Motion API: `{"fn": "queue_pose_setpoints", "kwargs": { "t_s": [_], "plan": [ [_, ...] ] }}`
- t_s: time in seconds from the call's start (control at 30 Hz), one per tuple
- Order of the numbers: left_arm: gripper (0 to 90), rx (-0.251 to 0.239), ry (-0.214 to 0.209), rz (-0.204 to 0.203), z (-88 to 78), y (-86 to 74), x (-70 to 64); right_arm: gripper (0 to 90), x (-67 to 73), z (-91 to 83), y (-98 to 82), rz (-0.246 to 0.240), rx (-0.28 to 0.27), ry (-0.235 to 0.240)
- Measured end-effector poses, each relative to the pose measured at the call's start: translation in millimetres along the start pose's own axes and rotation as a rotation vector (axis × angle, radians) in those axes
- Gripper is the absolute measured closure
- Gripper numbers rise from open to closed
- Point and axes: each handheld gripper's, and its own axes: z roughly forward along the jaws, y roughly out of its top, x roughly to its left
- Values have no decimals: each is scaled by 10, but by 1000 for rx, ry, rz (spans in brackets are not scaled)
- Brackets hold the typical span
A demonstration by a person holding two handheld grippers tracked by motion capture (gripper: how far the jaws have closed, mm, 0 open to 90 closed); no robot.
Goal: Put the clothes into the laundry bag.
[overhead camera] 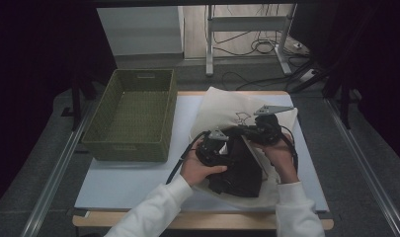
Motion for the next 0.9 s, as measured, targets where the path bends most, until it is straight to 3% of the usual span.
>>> {"fn": "queue_pose_setpoints", "kwargs": {
  "t_s": [0.2,0.37,0.53,0.73,0.9],
  "plan": [
    [236,-7,-4,3,-254,-180,-80,866,-4,2,-3,0,-1,-2],
    [241,-2,4,-2,-351,-352,-113,867,-9,3,-6,1,1,-1],
    [239,-8,60,24,-433,-472,-151,866,-12,2,-9,2,2,-1],
    [208,-20,95,-2,-574,-560,-82,866,-20,-4,-11,3,3,-3],
    [184,4,105,-47,-492,-613,22,866,-9,-2,-8,-4,4,-11]
  ]
}}
